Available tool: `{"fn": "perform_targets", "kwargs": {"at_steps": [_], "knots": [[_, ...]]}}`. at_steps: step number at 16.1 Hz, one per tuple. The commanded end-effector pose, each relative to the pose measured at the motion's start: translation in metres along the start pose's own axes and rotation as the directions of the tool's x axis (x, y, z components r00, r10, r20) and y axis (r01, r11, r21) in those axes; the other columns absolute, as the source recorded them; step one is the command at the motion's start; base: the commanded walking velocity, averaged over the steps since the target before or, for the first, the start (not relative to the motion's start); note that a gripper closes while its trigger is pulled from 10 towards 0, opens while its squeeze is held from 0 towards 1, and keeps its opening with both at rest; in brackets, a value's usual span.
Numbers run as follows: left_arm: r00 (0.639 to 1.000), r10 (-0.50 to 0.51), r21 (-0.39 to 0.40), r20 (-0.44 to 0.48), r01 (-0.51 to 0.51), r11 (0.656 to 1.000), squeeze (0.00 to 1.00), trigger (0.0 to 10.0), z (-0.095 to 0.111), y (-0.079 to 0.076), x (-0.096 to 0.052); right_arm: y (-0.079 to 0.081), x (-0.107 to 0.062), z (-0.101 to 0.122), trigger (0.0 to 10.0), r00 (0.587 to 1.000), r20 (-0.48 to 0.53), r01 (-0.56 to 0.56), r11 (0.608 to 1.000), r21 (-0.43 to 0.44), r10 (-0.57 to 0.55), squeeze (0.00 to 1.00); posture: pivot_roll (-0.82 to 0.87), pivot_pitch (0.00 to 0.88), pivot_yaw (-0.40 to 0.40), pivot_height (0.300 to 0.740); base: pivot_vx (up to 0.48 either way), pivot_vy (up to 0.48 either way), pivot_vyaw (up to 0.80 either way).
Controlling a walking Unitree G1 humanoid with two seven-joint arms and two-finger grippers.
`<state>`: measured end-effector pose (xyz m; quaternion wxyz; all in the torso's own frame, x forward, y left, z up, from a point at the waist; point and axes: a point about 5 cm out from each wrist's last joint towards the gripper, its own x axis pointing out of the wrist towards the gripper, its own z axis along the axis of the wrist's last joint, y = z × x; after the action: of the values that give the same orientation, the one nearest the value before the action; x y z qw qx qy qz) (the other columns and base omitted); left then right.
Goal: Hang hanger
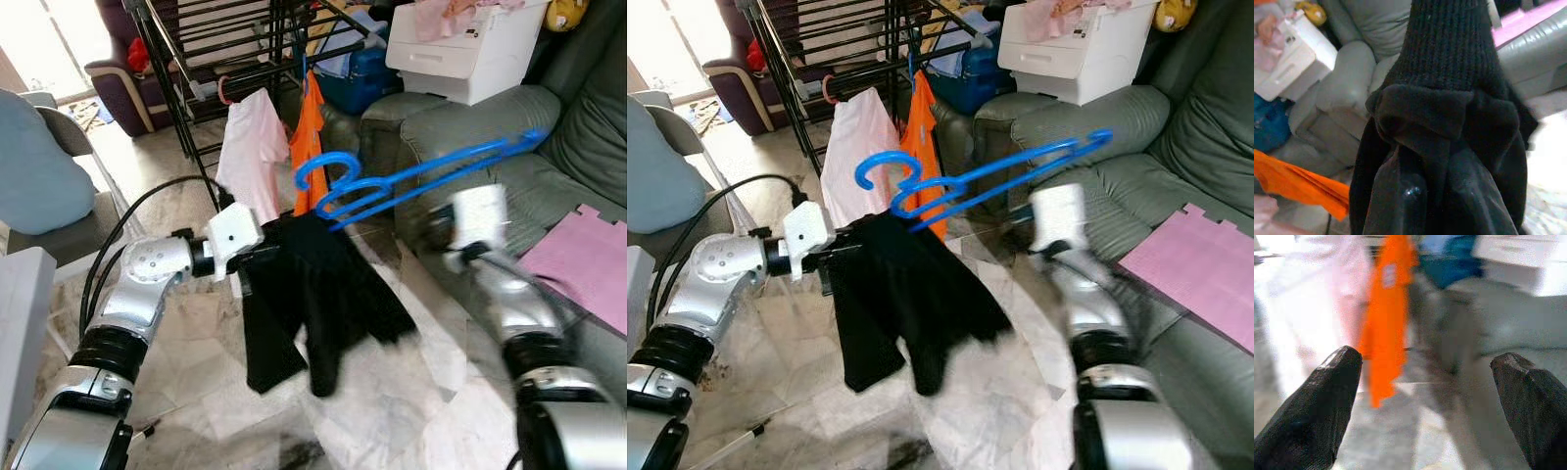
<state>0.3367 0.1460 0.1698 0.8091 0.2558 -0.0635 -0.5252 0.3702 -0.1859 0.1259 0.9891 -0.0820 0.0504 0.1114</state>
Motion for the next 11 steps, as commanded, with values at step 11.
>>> {"fn": "perform_targets", "kwargs": {"at_steps": [11], "knots": [[0.994, 0.051, 0.053, -0.097, -0.046, 0.998, 0.0, 0.0, -0.01, 0.003, -0.004, 0.031, -0.03, 0.023, 10.0, 0.819, 0.14, -0.565, 0.825, 0.024, 0.557, 0.0, -0.14, 0.0, 0.072, 0.74, 0.0, 0.0, 0.0]]}}
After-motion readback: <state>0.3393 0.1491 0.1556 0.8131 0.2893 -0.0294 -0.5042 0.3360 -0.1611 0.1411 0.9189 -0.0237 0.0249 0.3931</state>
